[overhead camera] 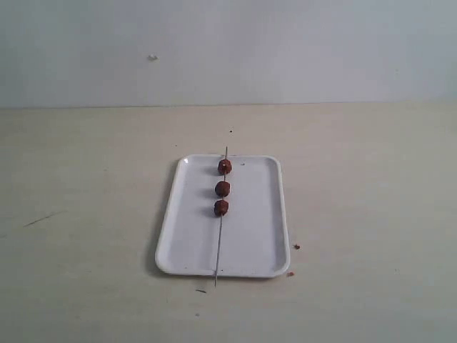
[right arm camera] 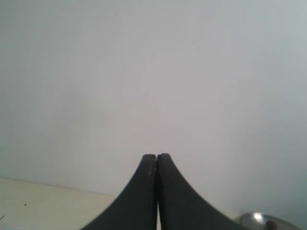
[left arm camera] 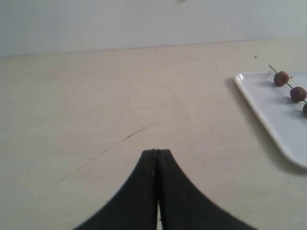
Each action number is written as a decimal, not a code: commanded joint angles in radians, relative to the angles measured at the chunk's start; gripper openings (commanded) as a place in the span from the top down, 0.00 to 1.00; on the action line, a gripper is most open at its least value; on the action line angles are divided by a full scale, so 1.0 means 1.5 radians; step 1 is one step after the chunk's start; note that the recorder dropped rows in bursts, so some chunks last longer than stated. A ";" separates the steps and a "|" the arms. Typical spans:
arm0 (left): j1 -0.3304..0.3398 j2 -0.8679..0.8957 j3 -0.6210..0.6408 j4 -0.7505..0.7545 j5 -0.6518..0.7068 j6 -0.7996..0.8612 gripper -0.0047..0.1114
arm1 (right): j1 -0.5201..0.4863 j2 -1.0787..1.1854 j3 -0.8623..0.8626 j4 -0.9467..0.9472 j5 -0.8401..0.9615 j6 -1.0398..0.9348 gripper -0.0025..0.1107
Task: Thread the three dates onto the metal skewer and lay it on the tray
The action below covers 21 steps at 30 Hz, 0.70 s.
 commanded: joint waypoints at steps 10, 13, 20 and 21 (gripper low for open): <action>0.002 -0.004 -0.002 0.002 -0.002 -0.001 0.96 | -0.005 -0.005 0.148 -0.286 -0.042 0.419 0.98; 0.002 -0.004 -0.002 0.002 -0.002 -0.001 0.96 | -0.017 -0.006 0.148 -0.331 -0.018 0.496 0.98; 0.002 -0.004 -0.002 0.002 -0.002 0.001 0.96 | -0.027 -0.006 0.148 -0.355 0.035 0.512 0.98; 0.002 -0.004 -0.002 0.002 -0.002 0.001 0.96 | -0.027 -0.006 0.148 -0.355 0.061 0.512 0.98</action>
